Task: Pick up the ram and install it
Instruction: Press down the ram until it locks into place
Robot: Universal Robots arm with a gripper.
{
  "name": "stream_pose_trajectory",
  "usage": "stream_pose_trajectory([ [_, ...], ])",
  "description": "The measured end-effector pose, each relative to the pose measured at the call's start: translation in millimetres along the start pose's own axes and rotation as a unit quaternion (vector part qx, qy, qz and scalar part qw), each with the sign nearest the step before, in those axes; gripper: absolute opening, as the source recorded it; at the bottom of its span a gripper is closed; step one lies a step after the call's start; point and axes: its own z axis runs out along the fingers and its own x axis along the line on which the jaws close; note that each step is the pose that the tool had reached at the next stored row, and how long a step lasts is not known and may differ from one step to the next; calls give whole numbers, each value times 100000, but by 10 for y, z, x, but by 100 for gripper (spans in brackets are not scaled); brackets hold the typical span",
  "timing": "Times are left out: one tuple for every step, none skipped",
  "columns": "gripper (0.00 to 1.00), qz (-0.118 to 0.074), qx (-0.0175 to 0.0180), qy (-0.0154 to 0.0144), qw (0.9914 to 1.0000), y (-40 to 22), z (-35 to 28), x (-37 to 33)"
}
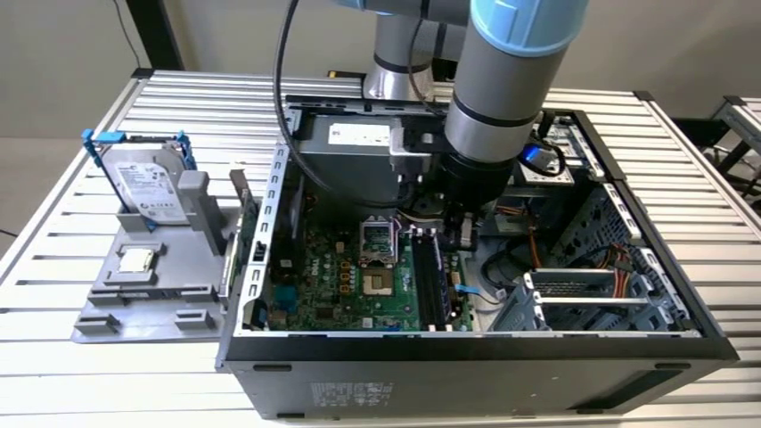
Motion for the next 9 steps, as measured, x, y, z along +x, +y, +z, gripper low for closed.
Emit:
stream_pose_trajectory([
  [0,-867,-19,-19,99996,0,0,1],
  [0,-1212,-5,-28,99993,8,0,2],
  [0,-1218,2,-25,99993,8,0,2],
  [0,-1217,-10,-11,99993,2,0,21],
  [0,-1212,-6,-35,99993,-3,5,65],
  [0,-1206,-49,-38,99993,-7,16,112],
  [0,-1207,-86,-18,99993,-12,24,155],
  [0,-1205,-103,-28,99993,-16,35,199],
  [0,-1201,-113,-30,99993,-4,53,210],
])
